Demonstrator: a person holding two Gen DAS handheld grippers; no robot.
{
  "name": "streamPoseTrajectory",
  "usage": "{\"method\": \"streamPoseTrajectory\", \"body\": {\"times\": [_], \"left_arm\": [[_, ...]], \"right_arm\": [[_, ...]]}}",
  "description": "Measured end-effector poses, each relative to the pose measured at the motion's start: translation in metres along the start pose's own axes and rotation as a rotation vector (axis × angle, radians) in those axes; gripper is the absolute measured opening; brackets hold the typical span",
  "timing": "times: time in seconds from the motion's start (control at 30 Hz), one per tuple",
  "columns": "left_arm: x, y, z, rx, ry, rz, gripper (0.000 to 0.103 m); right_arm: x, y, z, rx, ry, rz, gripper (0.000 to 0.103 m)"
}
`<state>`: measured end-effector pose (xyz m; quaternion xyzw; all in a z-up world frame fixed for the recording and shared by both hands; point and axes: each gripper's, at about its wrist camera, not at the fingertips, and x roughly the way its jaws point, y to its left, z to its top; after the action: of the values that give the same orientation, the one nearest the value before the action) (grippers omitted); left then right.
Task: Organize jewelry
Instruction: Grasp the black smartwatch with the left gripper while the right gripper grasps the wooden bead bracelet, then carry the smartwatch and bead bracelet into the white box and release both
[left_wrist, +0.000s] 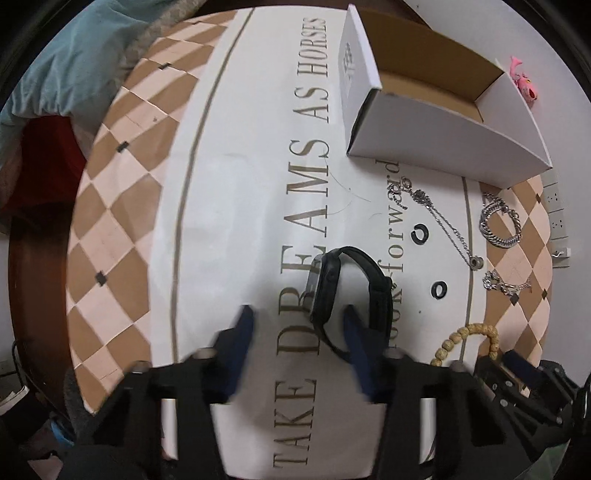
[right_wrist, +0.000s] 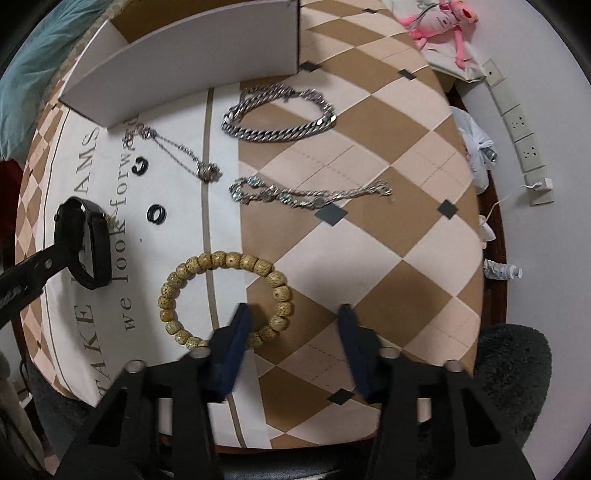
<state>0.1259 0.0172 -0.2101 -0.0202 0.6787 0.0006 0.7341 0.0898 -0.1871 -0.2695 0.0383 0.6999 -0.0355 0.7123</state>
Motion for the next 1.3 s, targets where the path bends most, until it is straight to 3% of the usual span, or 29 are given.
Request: {"method": "streamPoseTrajectory", "body": {"times": [0.17, 0.27, 0.57, 1.03, 1.3], "left_arm": [[0.007, -0.004, 0.002, 0.043, -0.022, 0.007, 0.012], [0.007, -0.007, -0.003, 0.07, -0.035, 0.014, 0.011], [0.006, -0.011, -0.05, 0.127, -0.046, 0.003, 0.011], [0.01, -0.025, -0.062, 0.132, -0.067, 0.02, 0.011], [-0.032, -0.028, -0.057, 0.132, -0.13, -0.008, 0.01]], "right_arm": [[0.0, -0.001, -0.003, -0.008, -0.026, -0.009, 0.023], [0.0, -0.004, -0.003, -0.009, -0.031, -0.009, 0.01], [-0.001, -0.02, -0.023, -0.029, -0.008, 0.007, 0.01], [-0.003, -0.014, -0.023, -0.023, -0.026, -0.01, 0.01], [-0.03, -0.029, -0.026, 0.065, -0.043, 0.205, 0.009]]}}
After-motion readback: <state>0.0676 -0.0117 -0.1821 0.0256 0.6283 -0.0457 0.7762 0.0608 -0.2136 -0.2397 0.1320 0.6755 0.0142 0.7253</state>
